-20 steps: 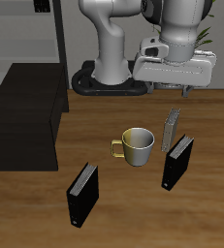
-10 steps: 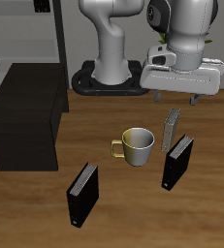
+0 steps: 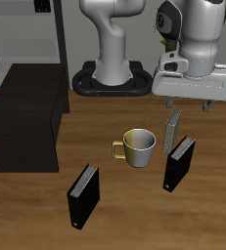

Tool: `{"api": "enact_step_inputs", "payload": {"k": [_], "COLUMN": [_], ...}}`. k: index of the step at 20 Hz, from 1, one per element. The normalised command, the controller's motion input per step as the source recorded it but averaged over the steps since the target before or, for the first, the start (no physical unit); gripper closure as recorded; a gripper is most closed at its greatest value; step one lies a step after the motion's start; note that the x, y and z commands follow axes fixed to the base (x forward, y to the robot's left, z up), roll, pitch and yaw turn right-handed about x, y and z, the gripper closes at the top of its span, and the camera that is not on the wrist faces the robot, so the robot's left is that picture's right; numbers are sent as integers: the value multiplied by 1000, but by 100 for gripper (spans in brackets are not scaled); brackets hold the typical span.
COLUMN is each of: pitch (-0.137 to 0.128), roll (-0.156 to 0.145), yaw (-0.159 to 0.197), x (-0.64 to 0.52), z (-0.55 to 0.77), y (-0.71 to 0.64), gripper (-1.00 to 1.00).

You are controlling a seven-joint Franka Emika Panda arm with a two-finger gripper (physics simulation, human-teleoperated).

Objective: Place the left black book upright on top of the shelf

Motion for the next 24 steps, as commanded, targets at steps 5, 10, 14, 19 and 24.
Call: {"api": "enact_step_inputs", "payload": {"k": [5,10,14,19,24], "pitch": [-9,-4,-5,-13,22], "roll": [-14,4,-5,8,-9], "yaw": [-30,-33,-26,-29,-29], "x": [55,114,28,9,9], "z": [-171,-203,-262,-255,-216], "y": [31,-53,25,58,10], "gripper": [-100,-100,-100,-100,-100]}}
